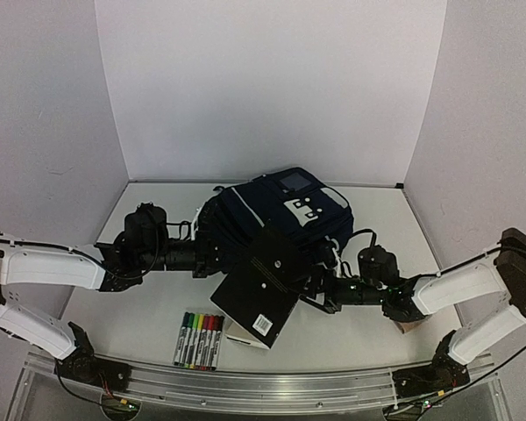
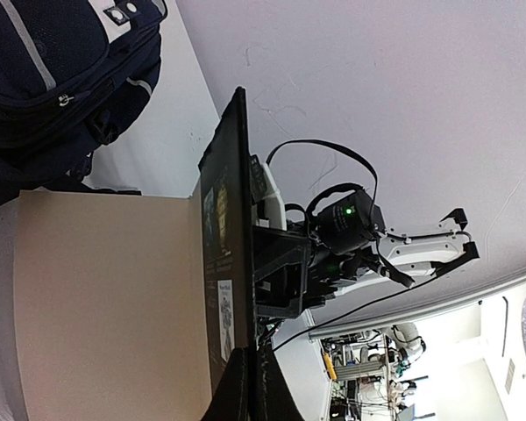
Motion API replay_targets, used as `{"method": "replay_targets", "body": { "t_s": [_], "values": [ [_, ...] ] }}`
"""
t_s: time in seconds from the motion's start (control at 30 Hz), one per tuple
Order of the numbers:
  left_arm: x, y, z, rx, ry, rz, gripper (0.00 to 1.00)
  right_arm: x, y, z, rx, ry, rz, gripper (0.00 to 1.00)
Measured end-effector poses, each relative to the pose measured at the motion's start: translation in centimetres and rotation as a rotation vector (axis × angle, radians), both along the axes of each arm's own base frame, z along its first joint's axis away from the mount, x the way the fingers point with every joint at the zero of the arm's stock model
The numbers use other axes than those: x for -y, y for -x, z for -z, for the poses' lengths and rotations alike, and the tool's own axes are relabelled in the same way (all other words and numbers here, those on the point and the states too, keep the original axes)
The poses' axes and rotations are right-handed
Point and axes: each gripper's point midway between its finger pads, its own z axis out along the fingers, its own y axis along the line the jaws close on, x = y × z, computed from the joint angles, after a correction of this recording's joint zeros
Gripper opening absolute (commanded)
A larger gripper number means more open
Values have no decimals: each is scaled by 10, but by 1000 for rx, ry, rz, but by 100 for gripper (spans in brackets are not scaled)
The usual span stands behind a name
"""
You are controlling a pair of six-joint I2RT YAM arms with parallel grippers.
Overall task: Pack the student bag
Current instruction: Pick up the book from the center of the board.
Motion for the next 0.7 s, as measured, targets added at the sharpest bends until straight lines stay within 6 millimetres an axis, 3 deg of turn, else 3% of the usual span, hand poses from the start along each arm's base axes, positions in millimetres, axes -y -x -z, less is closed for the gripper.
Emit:
{"method": "replay_targets", "body": {
  "t_s": [0.13,0.23,0.5,0.7],
  "values": [
    [-1,0,1,-8,3,-3,0,-13,-4,-10,23,-47,-22,97],
    [-1,0,-1,-11,20,-5,0,-20,-6,-18,37,-75,-24,85],
    [-8,-7,2,-19,51,-36,0,-20,-11,-17,38,-81,10,66],
    [-11,-15,10,-30,60,-56,0,-17,-15,-35,64,-111,45,53]
  ]
}}
